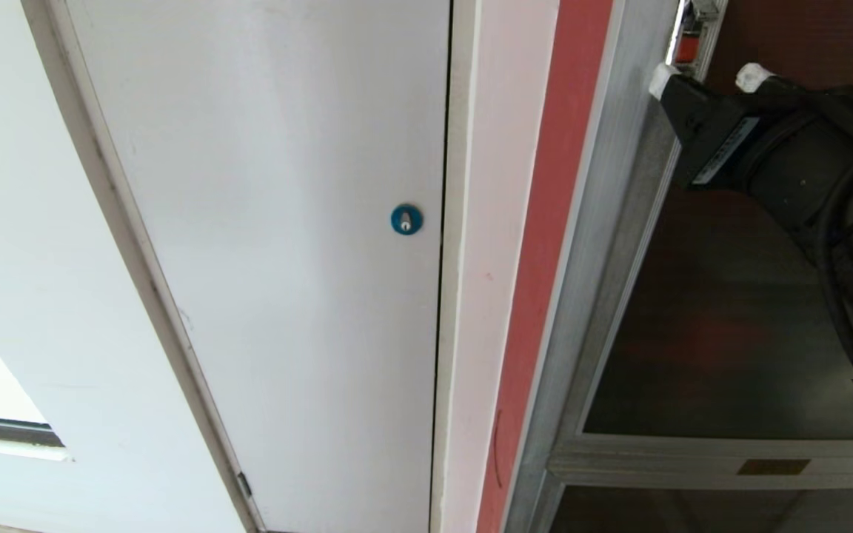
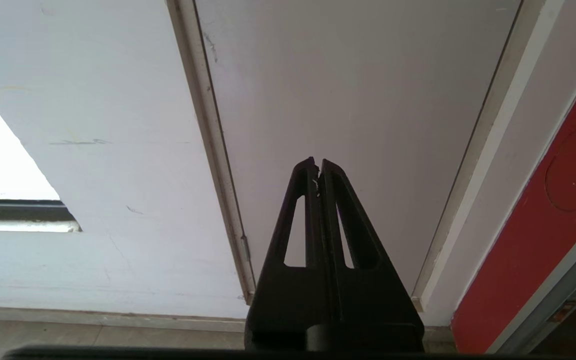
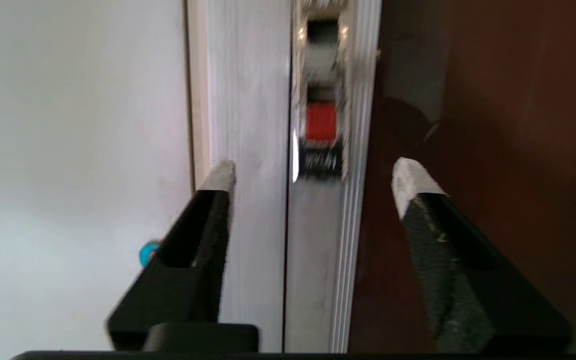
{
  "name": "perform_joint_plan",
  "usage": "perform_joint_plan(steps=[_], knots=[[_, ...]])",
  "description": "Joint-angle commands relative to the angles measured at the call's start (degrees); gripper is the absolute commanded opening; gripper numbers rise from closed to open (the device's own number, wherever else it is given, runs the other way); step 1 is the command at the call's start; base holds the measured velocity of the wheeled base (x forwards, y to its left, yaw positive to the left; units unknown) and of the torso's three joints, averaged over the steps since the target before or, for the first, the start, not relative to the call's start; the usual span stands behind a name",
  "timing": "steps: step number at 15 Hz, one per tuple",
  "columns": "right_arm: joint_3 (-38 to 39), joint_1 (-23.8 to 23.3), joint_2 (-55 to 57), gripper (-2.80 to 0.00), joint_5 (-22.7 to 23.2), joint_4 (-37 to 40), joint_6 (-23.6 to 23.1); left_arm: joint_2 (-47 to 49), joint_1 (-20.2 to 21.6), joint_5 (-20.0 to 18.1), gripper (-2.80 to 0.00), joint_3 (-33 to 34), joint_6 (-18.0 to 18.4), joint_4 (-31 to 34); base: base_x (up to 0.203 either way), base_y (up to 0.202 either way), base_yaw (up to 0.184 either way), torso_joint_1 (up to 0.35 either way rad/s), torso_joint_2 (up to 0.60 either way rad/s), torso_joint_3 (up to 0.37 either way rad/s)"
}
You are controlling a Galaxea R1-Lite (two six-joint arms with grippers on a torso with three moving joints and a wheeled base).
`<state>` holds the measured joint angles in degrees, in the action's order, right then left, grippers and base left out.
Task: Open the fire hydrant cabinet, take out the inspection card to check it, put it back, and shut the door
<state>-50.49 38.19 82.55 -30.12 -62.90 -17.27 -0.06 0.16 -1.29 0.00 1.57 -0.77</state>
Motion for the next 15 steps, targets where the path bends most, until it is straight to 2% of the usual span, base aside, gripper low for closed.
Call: perform_joint_plan(steps=[1,4,11,15], knots=[[-2.5,0.0,0.5,0.0,-0.8,0.0,-0.6,0.1,0.0,0.0,-2.8,0.6,0.0,0.0,0.0,0.0,0.0,0.0,0.0,0.0],[-5.3,0.0,1.5,0.0,-3.0,0.7,-1.1,0.1,0.0,0.0,-2.8,0.7,0.0,0.0,0.0,0.0,0.0,0.0,0.0,0.0],[-11.0,0.0,1.8,0.0,-5.3,8.0,-1.4,0.1,0.0,0.0,-2.8,0.6,0.0,0.0,0.0,0.0,0.0,0.0,0.0,0.0],[-13.8,-0.2,2.8,0.0,-6.5,9.2,-1.4,0.1,0.0,0.1,-2.8,0.6,0.0,0.0,0.0,0.0,0.0,0.0,0.0,0.0]])
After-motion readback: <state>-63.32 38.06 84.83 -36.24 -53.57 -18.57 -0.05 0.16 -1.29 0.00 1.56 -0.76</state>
